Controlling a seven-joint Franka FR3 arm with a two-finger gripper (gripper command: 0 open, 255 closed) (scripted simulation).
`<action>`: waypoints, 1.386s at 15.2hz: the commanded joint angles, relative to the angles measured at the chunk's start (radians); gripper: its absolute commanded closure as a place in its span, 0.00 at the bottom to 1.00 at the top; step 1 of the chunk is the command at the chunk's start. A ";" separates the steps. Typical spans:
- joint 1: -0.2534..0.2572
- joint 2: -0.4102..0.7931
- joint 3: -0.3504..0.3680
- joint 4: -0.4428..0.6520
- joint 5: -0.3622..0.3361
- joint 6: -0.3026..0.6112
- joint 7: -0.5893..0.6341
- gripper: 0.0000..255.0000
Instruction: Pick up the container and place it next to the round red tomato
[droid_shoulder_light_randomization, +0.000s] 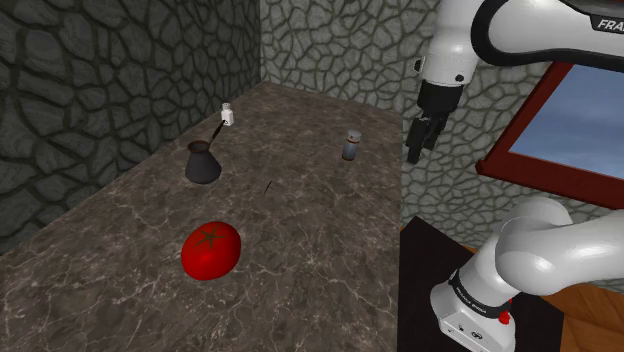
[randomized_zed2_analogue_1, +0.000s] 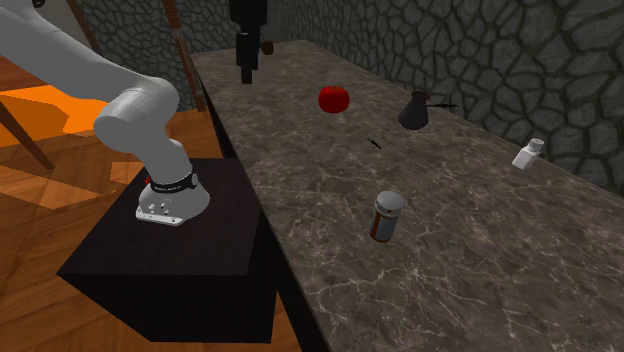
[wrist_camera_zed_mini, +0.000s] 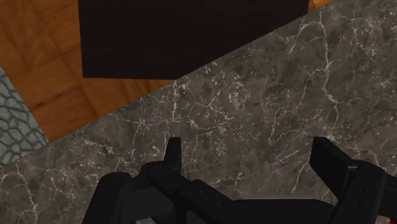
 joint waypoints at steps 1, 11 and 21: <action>0.000 0.000 0.000 0.000 0.000 0.000 0.000 0.00; -0.067 0.237 -0.083 -0.016 -0.103 0.310 -0.093 0.00; -0.121 0.546 -0.160 0.100 -0.160 0.569 -0.167 0.00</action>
